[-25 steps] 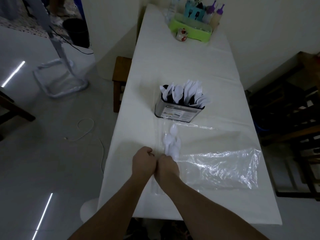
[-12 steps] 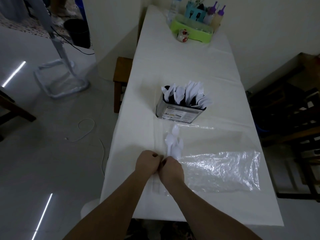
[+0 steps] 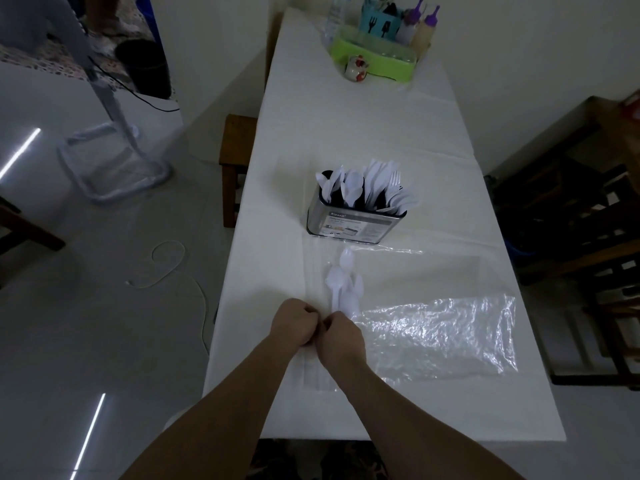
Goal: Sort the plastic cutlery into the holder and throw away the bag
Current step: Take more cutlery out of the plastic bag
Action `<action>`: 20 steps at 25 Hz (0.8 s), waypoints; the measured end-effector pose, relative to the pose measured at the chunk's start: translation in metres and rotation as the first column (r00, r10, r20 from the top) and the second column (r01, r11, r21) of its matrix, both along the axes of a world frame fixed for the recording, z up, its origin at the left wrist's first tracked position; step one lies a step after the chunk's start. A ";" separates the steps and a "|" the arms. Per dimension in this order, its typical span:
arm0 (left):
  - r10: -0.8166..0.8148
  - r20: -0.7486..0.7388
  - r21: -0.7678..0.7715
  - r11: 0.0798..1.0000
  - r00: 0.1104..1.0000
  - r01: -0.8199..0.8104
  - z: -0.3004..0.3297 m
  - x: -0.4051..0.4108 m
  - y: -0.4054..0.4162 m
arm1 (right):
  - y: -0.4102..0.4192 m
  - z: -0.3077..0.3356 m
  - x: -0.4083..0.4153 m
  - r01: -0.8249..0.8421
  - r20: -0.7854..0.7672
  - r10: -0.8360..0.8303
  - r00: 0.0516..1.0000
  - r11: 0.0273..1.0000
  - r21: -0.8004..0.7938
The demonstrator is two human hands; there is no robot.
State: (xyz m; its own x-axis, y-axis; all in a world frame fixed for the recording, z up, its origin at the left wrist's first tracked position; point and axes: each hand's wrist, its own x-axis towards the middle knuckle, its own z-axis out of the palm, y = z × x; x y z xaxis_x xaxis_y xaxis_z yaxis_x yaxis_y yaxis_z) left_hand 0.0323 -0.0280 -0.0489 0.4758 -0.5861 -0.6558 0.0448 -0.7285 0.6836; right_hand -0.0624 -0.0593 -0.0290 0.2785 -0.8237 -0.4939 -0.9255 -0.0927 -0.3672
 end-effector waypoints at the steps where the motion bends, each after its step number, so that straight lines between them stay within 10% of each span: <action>1: 0.021 -0.022 -0.018 1.000 1.000 -0.021 -0.002 0.001 0.001 | 0.000 -0.001 0.000 -0.017 -0.012 0.017 1.000 1.000 -0.003; 13: -0.174 0.457 0.061 0.984 0.872 0.165 -0.009 -0.013 0.004 | -0.001 0.003 -0.003 0.073 0.065 -0.072 0.995 0.997 -0.020; 20: -0.093 0.956 -0.121 0.739 0.277 0.663 -0.053 0.003 0.026 | 0.000 -0.001 -0.004 0.062 0.062 -0.059 0.996 0.997 -0.037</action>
State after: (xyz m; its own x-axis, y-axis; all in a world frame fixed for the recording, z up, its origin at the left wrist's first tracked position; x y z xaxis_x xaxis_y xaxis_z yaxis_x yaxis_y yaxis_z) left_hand 0.0353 -0.0016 -0.1015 0.1993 -0.9149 0.3510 -0.9459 -0.0861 0.3129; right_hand -0.0661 -0.0594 -0.0300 0.2562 -0.8581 -0.4450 -0.9058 -0.0525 -0.4204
